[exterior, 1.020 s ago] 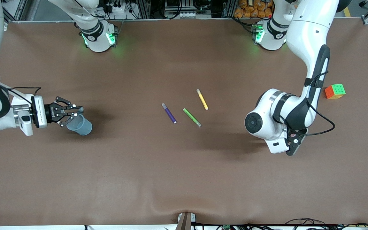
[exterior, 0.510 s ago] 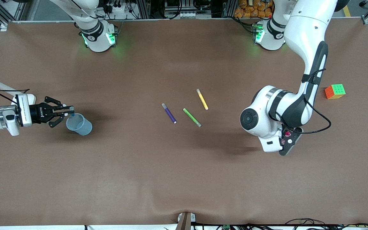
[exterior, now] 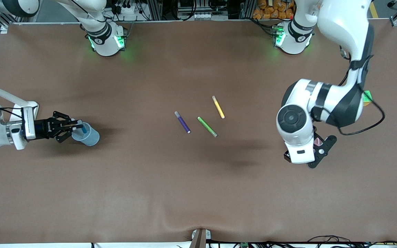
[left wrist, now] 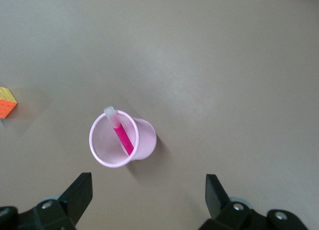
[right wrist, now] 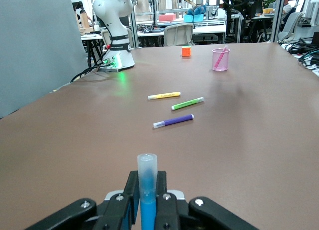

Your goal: Place pink and blue markers in matching cups

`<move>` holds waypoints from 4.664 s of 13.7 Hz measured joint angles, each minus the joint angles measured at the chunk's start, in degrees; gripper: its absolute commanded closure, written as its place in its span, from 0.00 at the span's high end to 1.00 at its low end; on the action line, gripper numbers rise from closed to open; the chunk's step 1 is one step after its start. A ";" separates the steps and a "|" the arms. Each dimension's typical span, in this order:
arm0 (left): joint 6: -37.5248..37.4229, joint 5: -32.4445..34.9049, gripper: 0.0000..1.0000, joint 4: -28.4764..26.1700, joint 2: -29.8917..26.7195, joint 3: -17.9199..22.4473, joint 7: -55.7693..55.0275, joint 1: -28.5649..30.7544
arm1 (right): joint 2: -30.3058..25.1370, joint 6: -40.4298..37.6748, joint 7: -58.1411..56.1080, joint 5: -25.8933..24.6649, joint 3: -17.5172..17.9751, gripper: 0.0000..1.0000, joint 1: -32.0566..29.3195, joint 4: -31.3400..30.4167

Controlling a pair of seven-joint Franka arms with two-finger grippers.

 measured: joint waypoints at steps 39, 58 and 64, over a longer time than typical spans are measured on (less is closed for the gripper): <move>-9.67 -23.68 1.00 -15.35 -34.81 3.04 60.94 16.28 | -14.21 3.16 53.48 -17.05 1.19 1.00 11.59 14.65; -11.08 -23.71 1.00 -23.65 -42.75 2.37 68.69 16.12 | -39.97 3.48 132.49 -47.83 -1.76 1.00 18.65 1.50; -11.54 -23.71 1.00 -20.56 -41.46 2.11 68.69 15.92 | -40.65 2.85 139.07 -49.38 -1.77 1.00 19.06 1.14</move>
